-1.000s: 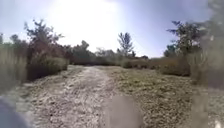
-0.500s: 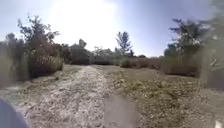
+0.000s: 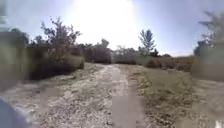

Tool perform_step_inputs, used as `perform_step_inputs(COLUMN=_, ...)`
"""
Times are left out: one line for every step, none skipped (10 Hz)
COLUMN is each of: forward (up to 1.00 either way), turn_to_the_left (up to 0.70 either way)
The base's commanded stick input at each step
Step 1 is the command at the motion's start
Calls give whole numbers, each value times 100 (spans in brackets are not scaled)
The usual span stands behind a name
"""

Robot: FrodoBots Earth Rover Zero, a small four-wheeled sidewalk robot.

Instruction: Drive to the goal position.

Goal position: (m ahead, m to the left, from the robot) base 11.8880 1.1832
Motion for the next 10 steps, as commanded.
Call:
perform_step_inputs(forward=70, turn_to_the_left=0)
perform_step_inputs(forward=70, turn_to_the_left=0)
perform_step_inputs(forward=70, turn_to_the_left=0)
perform_step_inputs(forward=70, turn_to_the_left=0)
perform_step_inputs(forward=70, turn_to_the_left=0)
perform_step_inputs(forward=70, turn_to_the_left=0)
perform_step_inputs(forward=70, turn_to_the_left=0)
perform_step_inputs(forward=70, turn_to_the_left=0)
perform_step_inputs(forward=70, turn_to_the_left=0)
perform_step_inputs(forward=70, turn_to_the_left=0)
